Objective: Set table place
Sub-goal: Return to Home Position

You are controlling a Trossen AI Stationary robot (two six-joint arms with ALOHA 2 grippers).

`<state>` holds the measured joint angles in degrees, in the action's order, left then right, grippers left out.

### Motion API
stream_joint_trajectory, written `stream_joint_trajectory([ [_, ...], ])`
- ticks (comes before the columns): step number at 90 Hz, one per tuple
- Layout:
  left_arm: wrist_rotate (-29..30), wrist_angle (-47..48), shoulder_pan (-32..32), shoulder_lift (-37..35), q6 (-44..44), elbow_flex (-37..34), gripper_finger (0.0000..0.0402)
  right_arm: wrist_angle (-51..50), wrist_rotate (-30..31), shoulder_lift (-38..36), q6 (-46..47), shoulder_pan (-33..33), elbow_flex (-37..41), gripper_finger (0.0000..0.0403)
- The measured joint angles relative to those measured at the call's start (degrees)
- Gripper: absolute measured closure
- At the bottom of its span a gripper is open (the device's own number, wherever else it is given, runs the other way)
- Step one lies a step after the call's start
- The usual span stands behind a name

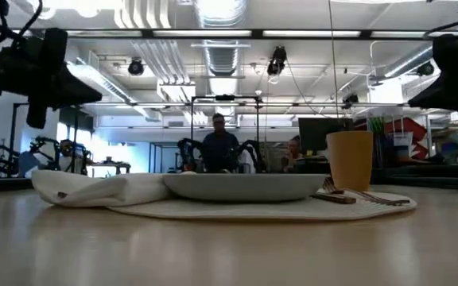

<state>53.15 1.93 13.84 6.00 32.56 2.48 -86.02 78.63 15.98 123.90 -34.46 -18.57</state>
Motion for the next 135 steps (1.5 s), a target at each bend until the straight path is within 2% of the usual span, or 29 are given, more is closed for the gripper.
stream_joint_trajectory([
  [7,-1.85,-5.35,0.03,0.41,-1.93,-1.88,0.0402,0.04,-0.05,0.08,-1.22,0.0,-0.1,0.0403],
  [26,-10.1,-6.84,0.03,3.29,0.16,-1.9,0.0402,2.91,-0.65,0.35,-2.66,0.0,-0.01,0.0403],
  [41,-10.95,-12.44,-0.45,3.67,-9.85,-1.9,0.0402,6.16,-0.64,0.75,-9.16,0.0,0.07,0.0403],
  [47,-12.9,-11.89,-1.24,2.92,-12.63,-1.92,0.0402,6.69,-0.63,0.78,-10.82,0.0,0.07,0.0403],
  [61,-21.67,-6.4,-5.03,0.85,-14.28,-1.92,0.0402,7.13,-0.61,0.83,-15.22,0.0,0.08,0.0403],
  [76,-30.24,-5.97,-13.46,0.09,-18.8,-1.93,0.0402,7.57,-0.61,1.49,-17.01,0.0,0.09,0.0403],
  [90,-45.68,-4.36,-25.91,-0.15,-21.38,-1.97,0.0402,7.57,0.18,1.96,-18.72,0.0,0.1,0.0403],
  [101,-57.55,-4.37,-37.43,-0.13,-19.31,-1.97,0.0402,7.61,2.38,2.23,-17.94,0.0,1.06,0.0403],
  [110,-65.8,-4.94,-45.2,-0.13,-18.36,-1.99,0.0402,9.65,6.42,2.24,-18.18,0.0,2.22,0.0403],
  [120,-69.92,-5.43,-51.48,-0.11,-18.04,-1.99,0.0402,13.78,10.91,2.29,-19.38,0.0,2.94,0.0403],
  [135,-72.14,-5.59,-55.05,0.06,-17.56,-1.99,0.0402,13.98,11.17,2.75,-32.85,1.74,2.97,0.0403],
])
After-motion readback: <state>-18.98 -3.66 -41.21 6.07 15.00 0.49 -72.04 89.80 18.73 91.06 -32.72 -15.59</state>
